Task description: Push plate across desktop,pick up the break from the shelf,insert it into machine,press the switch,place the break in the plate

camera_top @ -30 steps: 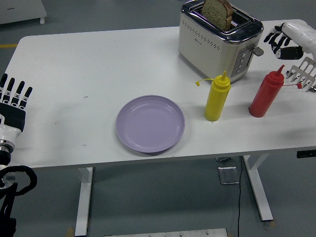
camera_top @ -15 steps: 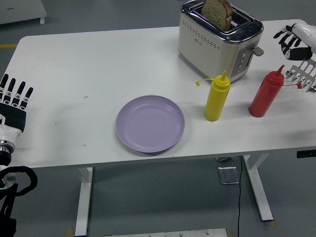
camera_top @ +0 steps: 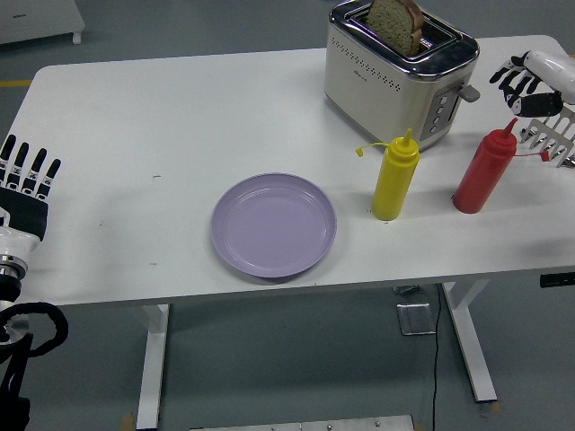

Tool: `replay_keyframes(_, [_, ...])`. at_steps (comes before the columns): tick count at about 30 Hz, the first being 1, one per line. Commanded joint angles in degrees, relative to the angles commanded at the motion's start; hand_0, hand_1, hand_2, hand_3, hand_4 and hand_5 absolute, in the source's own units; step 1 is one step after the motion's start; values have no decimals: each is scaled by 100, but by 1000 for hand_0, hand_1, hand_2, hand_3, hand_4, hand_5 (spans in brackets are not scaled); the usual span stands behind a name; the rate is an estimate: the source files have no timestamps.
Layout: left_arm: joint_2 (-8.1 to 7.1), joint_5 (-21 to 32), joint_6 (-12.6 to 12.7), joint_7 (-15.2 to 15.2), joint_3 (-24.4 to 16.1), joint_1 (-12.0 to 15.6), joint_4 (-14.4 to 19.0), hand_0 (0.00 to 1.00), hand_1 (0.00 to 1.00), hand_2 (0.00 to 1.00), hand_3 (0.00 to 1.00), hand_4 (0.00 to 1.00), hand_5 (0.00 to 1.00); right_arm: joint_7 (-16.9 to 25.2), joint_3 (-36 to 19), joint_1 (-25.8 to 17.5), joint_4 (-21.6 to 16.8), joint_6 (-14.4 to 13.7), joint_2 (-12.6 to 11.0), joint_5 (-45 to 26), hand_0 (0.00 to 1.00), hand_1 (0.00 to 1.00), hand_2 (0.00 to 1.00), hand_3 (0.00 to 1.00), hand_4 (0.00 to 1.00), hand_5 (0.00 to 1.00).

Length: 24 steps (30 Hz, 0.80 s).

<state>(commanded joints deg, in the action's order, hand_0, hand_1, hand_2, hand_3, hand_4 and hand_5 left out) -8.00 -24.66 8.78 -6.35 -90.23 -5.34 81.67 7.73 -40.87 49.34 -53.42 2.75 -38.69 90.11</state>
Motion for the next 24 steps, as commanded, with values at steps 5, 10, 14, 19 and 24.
replay_keyframes(5, [1,-4,3,0,3,11,-4,826,873,945,832,618,998,76,4,-4,-113,-23,-15,-59,529,536,607,573,379,147])
replay_keyframes(10, [-2,-7,4,-1,-3,11,-5,826,873,945,832,616,998,128,21,-7,-263,-69,-3,-77,529,536,608,571,379,155])
replay_keyframes(14, [-3,-7,3,0,4,9,-8,826,873,945,832,616,998,132,67,-3,-326,-72,14,-69,529,536,608,571,379,155])
replay_keyframes(19, [-3,-7,2,1,2,10,-9,826,873,945,832,616,998,118,155,24,-306,-56,76,-56,529,535,608,571,380,155])
replay_keyframes(24, [-4,-6,3,1,-7,9,-11,826,873,945,832,616,998,101,257,72,-225,-39,159,-8,529,535,606,570,380,154])
